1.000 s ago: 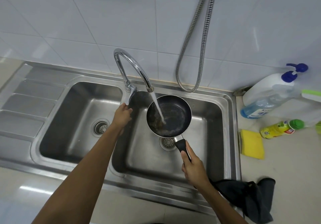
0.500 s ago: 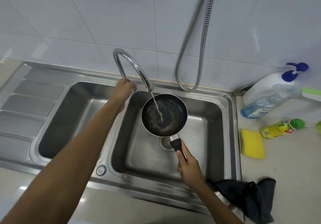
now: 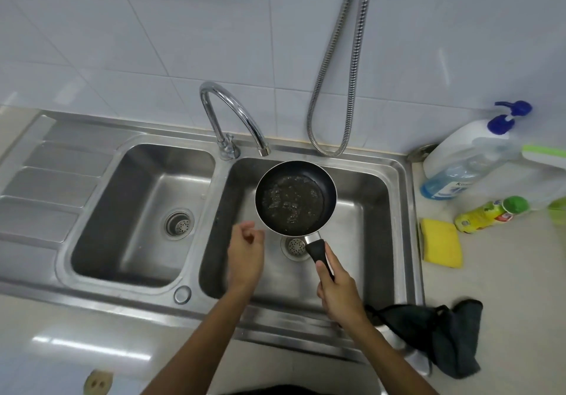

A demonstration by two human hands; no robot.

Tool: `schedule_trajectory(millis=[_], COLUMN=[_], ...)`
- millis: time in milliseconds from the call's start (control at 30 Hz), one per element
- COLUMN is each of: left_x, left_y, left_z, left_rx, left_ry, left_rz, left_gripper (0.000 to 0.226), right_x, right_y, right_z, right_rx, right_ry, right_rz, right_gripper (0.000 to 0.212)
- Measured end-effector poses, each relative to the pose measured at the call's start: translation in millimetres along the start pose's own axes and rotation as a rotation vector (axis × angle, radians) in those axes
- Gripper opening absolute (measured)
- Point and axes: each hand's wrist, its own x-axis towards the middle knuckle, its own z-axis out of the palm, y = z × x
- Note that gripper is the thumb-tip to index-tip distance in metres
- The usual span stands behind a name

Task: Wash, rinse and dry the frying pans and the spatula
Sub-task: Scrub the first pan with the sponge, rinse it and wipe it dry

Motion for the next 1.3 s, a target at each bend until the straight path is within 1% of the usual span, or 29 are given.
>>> schedule_trajectory(millis=[33, 133, 200, 267, 333, 433, 533, 600, 700, 767, 833, 933, 1000, 1067, 1133, 1167, 1200, 1300], left_x=[-16.3, -47.6, -56.5, -61.1, -62.1, -64.8, -71.2, -75.9, -85.2, -91.2, -96.9, -100.0, -101.5, -102.9, -105.0, -106.0, -106.5, -110.9], left_y=[-9.5, -17.8, -10.4, -4.6, -0.4, 0.6, 0.4, -2.5, -5.2, -5.1, -4.0, -1.9, -4.5, -8.9, -12.3, -12.9, -13.2, -13.0], left_z=[4.5, 16.8, 25.2, 32.6, 37.1, 40.3, 44.0, 47.1, 48.0, 48.3, 48.9, 52.1, 55.9, 60.9, 66.6, 70.0, 72.2, 78.7], left_rx=[-0.011, -0.028, -0.009, -0.044, -0.136, -0.251, -0.259, -0.274, -0.229, -0.214, -0.221, -0.236, -0.234, -0.242, -0.275, -0.289, -0.303, -0.349], left_ry=[-0.043, -0.22, -0.352, -0.452, -0.516, -0.573, -0.613, -0.596, -0.489, -0.48, -0.483, -0.456, -0.428, -0.412, -0.39, -0.372, -0.35, -0.326], left_rz=[-0.041, -0.137, -0.201, -0.26, -0.326, -0.448, -0.501, -0.48, -0.381, -0.329, -0.292, -0.273, -0.26, -0.251, -0.244, -0.248, -0.258, -0.299], left_gripper=[0.007, 0.018, 0.028, 0.037, 0.043, 0.044, 0.042, 0.044, 0.044, 0.048, 0.047, 0.044, 0.045, 0.048, 0.049, 0.049, 0.048, 0.036], right_x=[-2.6, -14.6, -22.9, -31.1, -36.7, -41.7, -48.2, -53.7, -61.1, -66.4, -72.9, -75.4, -70.7, -64.8, -61.2, -58.5, -55.1, -36.5], right_y=[-1.7, -11.1, -16.2, -20.7, -24.3, -28.8, -32.4, -34.8, -36.6, -36.0, -37.6, -39.9, -33.0, -25.5, -20.6, -17.2, -13.4, 5.9], right_z=[-0.1, -0.6, 0.3, 3.1, 8.0, 14.6, 19.9, 23.5, 24.0, 20.3, 13.6, 2.2, -7.4, -21.7, -42.7, -56.1, -70.4, -122.8], right_rx=[0.002, 0.011, 0.035, 0.058, 0.091, 0.138, 0.131, 0.127, 0.144, 0.158, 0.165, 0.142, 0.075, -0.052, -0.196, -0.279, -0.372, -0.626], right_ry=[0.006, 0.014, 0.001, -0.008, -0.002, 0.012, 0.023, 0.03, 0.028, 0.011, -0.013, -0.036, -0.047, -0.09, -0.134, -0.112, -0.053, 0.256], right_rz=[0.009, 0.044, 0.075, 0.092, 0.099, 0.108, 0.1, 0.087, 0.071, 0.064, 0.043, 0.044, 0.02, -0.032, -0.089, -0.117, -0.15, -0.243], right_gripper=[0.049, 0.053, 0.046, 0.04, 0.037, 0.036, 0.039, 0.039, 0.034, 0.031, 0.033, 0.041, 0.043, 0.044, 0.04, 0.038, 0.039, 0.04])
